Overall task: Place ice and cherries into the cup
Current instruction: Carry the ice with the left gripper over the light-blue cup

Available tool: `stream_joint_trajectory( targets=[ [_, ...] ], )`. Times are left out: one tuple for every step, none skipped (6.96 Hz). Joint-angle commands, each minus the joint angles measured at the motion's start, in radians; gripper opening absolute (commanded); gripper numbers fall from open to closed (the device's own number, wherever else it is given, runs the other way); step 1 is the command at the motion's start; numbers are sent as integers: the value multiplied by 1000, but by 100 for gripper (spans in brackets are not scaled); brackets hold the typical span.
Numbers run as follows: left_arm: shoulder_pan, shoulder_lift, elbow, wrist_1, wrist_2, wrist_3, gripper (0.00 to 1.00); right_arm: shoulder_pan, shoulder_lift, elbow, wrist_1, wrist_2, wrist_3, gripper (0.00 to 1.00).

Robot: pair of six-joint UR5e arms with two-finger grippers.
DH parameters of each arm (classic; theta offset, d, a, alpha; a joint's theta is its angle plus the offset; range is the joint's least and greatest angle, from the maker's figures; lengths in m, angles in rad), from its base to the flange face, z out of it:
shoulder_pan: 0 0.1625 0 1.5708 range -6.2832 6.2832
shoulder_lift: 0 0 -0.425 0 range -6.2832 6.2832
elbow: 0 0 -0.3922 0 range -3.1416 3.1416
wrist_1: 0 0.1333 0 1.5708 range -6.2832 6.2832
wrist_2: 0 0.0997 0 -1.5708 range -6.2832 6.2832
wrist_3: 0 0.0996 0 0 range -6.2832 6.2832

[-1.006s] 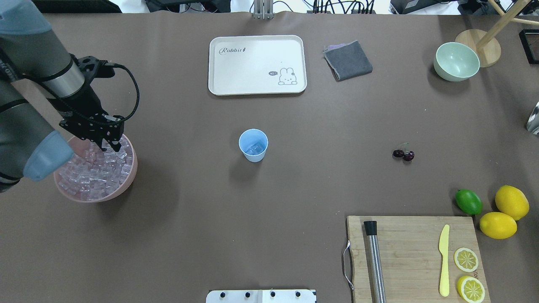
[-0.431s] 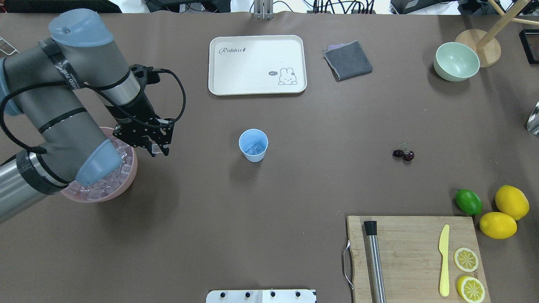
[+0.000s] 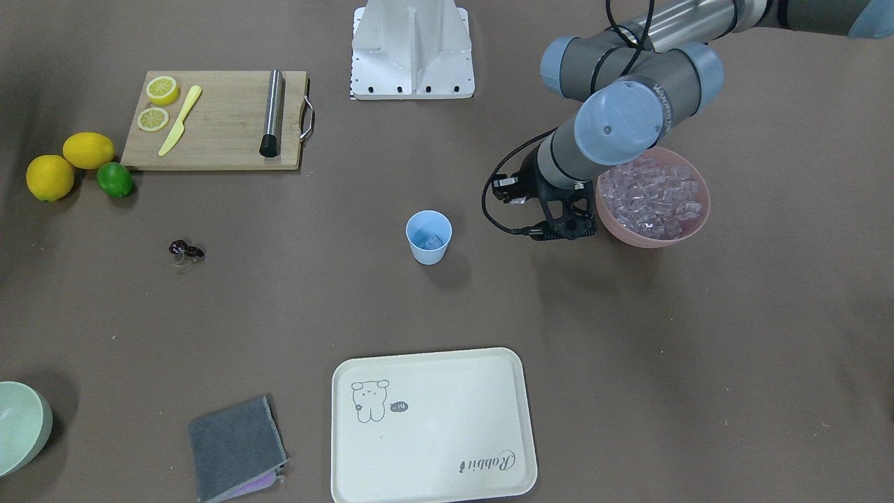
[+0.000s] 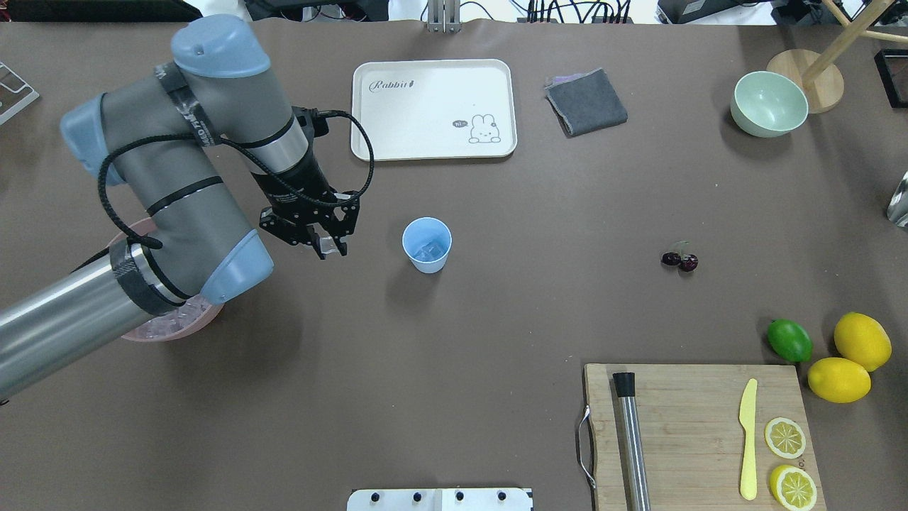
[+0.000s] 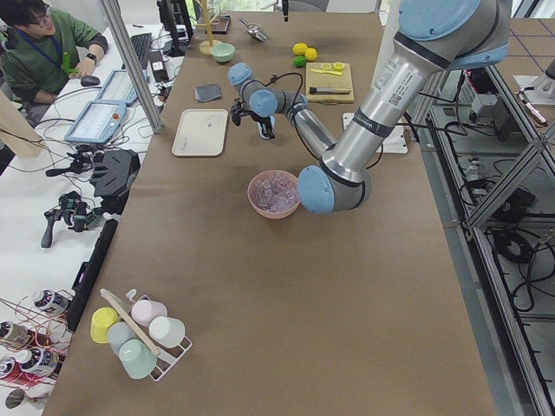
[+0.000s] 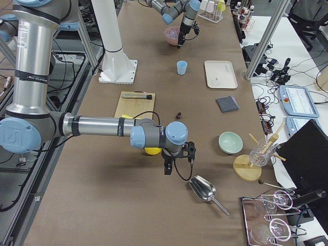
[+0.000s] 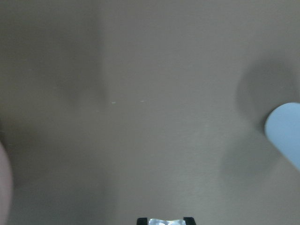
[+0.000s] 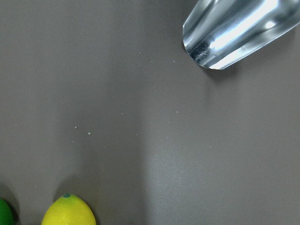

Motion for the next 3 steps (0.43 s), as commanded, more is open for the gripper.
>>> stream_joint_trajectory(
  targets=[
    [37,-61,99,-136,1,-139,1,0,0,0,0,0,2,100],
    [49,-94,151,-181,3,-178,1,0,0,3,2,0,2,100],
    [49,-130,190,-189,20,-188,1,0,0,3,2,0,2,100]
  ],
)
